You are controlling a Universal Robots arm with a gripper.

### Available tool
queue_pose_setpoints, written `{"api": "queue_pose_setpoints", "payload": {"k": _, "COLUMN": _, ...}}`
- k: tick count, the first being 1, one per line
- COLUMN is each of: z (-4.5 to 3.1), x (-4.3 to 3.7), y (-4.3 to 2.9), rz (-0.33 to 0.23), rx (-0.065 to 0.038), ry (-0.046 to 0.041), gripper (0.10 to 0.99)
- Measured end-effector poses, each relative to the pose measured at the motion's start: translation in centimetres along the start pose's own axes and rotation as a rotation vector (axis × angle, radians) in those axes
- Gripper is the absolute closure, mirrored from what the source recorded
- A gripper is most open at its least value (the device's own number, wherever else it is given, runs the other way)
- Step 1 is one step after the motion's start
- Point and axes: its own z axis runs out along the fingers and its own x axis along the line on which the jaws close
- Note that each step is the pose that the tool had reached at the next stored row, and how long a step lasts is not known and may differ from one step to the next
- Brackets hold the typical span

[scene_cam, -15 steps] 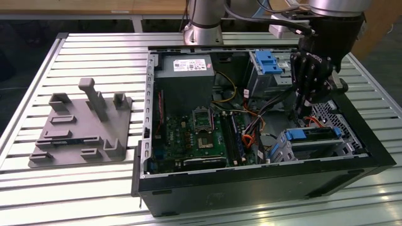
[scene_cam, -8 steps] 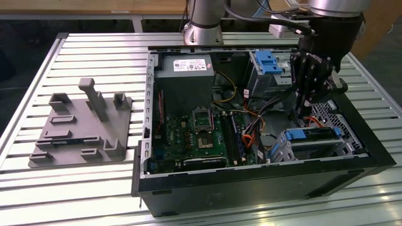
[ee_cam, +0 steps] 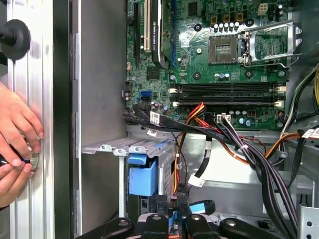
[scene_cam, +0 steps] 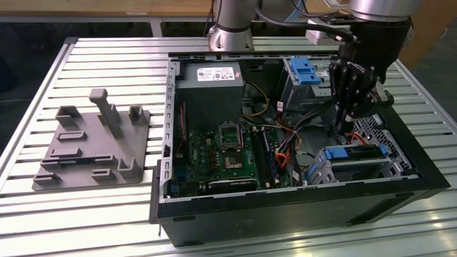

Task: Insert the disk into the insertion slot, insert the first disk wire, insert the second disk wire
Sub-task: 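Insert the second disk wire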

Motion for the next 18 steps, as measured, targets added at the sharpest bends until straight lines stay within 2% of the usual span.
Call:
{"api": "queue_pose_setpoints", "payload": {"k": 3, "z": 0.07, "x": -0.08, "y": 0.0, "rz": 0.0, "rx": 0.0, "ry": 0.0007, "gripper": 0.882}}
{"api": "queue_pose_setpoints", "payload": {"k": 4, "z": 0.09, "x": -0.11, "y": 0.0, "rz": 0.0, "rx": 0.0, "ry": 0.0009, "gripper": 0.945}}
{"api": "queue_pose_setpoints", "payload": {"k": 16, "z": 0.14, "x": -0.17, "y": 0.0, "rz": -0.001, "rx": -0.001, "ry": 0.0026, "gripper": 0.945}}
{"api": "queue_pose_setpoints", "payload": {"k": 18, "z": 0.16, "x": -0.17, "y": -0.41, "rz": -0.001, "rx": -0.002, "ry": 0.0027, "gripper": 0.945}}
